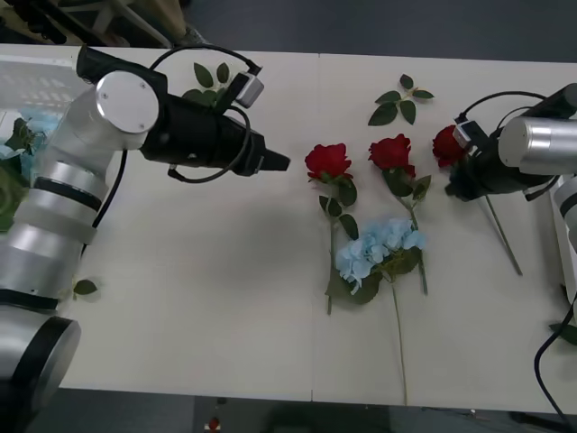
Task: Put the red flowers into the right box and the blue flowers into the left box
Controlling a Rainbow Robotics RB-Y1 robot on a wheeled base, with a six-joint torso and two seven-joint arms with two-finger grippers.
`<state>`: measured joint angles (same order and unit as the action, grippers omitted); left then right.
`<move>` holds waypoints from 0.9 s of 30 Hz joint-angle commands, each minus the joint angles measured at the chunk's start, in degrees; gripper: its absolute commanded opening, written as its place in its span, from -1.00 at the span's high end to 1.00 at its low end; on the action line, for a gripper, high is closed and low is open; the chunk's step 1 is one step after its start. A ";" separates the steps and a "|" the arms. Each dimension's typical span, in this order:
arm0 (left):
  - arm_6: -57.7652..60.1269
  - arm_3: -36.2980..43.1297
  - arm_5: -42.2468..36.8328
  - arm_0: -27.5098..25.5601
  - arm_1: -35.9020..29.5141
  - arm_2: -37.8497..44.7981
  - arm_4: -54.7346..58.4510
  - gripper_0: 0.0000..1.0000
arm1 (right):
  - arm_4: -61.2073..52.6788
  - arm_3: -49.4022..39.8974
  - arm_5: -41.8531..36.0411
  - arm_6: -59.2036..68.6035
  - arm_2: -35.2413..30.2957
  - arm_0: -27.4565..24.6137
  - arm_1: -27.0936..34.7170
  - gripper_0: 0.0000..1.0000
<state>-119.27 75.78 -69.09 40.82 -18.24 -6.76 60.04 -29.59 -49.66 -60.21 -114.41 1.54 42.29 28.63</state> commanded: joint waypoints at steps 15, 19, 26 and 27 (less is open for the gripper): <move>3.78 -10.83 25.85 2.77 6.55 -22.50 -1.33 -1.00 | 0.94 -1.14 -5.35 -0.73 -5.68 0.87 2.05 1.00; 4.39 -11.62 27.69 3.04 6.82 -25.58 0.34 -1.00 | 0.94 -4.57 -11.50 -0.56 -9.72 0.78 3.72 1.00; 5.62 -12.85 28.13 4.18 7.17 -29.62 3.51 -1.00 | -0.91 -8.87 -23.46 0.15 -18.86 0.87 9.08 1.00; 5.71 -12.94 28.05 4.18 7.08 -29.71 3.59 -1.00 | -1.08 -9.05 -24.25 0.15 -19.47 0.87 9.69 1.00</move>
<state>-118.93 62.09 -41.61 42.46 -11.70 -36.36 62.99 -30.07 -56.32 -82.95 -114.43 -15.46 42.28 34.72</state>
